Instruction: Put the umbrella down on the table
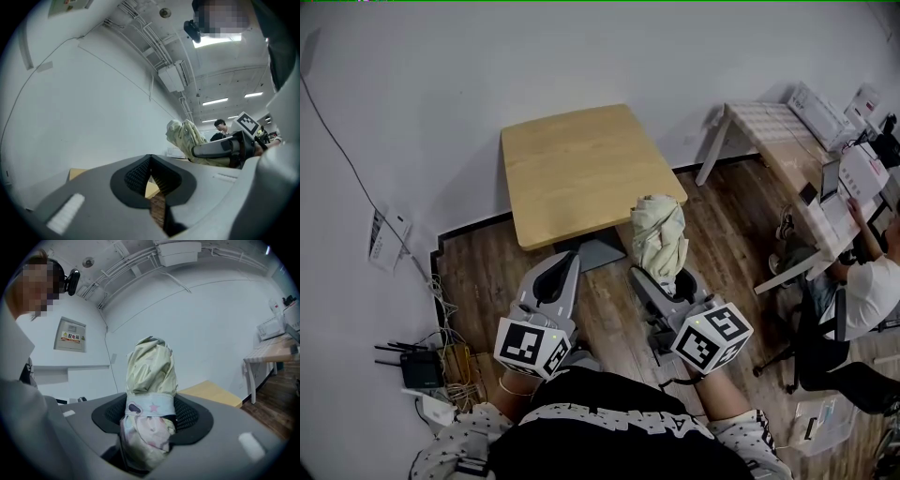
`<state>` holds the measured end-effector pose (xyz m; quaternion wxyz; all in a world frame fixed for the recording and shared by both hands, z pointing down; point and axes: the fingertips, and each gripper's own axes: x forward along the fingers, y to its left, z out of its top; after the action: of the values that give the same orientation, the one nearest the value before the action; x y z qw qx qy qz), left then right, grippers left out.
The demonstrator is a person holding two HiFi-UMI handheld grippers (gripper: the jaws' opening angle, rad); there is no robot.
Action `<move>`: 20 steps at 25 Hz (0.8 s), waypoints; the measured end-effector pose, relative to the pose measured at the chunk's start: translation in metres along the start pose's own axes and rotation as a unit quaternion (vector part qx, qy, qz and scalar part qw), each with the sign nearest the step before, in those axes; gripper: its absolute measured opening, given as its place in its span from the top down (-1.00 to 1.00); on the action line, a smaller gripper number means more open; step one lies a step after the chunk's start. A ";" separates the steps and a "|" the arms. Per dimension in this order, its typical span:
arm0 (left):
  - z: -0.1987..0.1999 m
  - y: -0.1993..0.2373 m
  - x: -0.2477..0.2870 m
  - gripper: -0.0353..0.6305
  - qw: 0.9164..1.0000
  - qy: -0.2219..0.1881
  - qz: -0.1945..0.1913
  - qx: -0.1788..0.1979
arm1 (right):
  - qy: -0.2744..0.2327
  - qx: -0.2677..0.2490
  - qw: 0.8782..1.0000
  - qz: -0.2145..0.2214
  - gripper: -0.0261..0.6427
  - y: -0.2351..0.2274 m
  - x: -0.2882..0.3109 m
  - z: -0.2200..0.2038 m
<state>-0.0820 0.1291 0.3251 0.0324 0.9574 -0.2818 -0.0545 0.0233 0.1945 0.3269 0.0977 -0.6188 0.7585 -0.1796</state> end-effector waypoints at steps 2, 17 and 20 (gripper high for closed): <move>-0.001 0.013 0.005 0.89 1.000 0.002 -0.002 0.000 | 0.001 0.002 1.000 -0.003 0.09 0.000 0.013 0.001; -0.008 0.086 0.036 0.89 1.000 0.003 -0.010 -0.008 | 0.006 0.002 1.000 -0.029 0.09 -0.006 0.086 0.002; -0.014 0.091 0.040 0.89 1.000 0.006 -0.013 -0.006 | 0.010 0.004 0.999 -0.036 0.09 -0.010 0.088 -0.003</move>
<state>-0.0953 0.0315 0.3440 0.0390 0.9611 -0.2685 -0.0510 0.0121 0.1073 0.3397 0.0859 -0.6436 0.7358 -0.1921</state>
